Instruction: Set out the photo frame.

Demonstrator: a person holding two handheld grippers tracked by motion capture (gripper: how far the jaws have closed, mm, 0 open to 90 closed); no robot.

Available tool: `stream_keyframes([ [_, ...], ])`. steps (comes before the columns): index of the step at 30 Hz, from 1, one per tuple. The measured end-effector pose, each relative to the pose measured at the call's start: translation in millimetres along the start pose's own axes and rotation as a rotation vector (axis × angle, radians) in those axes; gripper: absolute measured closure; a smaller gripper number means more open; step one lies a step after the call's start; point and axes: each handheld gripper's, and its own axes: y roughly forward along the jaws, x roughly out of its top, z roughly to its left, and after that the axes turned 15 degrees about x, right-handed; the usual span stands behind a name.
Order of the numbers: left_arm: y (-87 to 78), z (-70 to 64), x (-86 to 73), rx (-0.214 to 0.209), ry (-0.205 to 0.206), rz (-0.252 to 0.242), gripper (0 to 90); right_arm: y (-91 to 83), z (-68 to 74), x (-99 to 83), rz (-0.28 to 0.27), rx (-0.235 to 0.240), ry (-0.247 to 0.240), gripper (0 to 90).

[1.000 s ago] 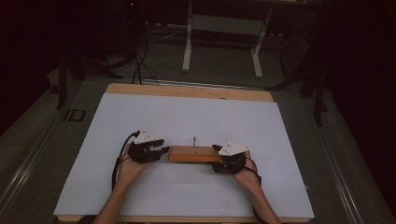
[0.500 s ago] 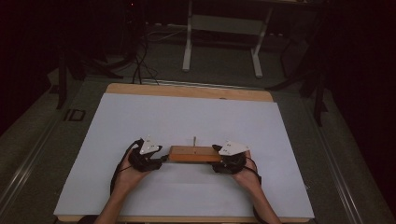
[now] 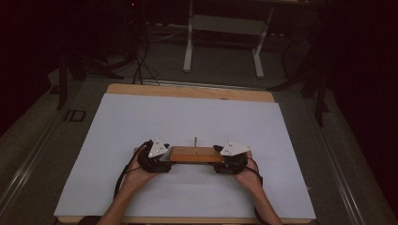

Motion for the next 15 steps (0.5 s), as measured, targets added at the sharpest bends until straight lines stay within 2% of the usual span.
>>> stream_keyframes([
  [8, -2.1, -4.1, 5.5, -0.009, 0.022, -0.061, 38.5, -0.3, -0.7, -0.3, -0.003, 0.004, 0.002, 42.2],
  [15, -2.5, -8.2, 9.0, -0.014, 0.058, -0.071, 45.2, -1.2, -2.3, -1.5, -0.012, 0.014, 0.010, 42.2],
])
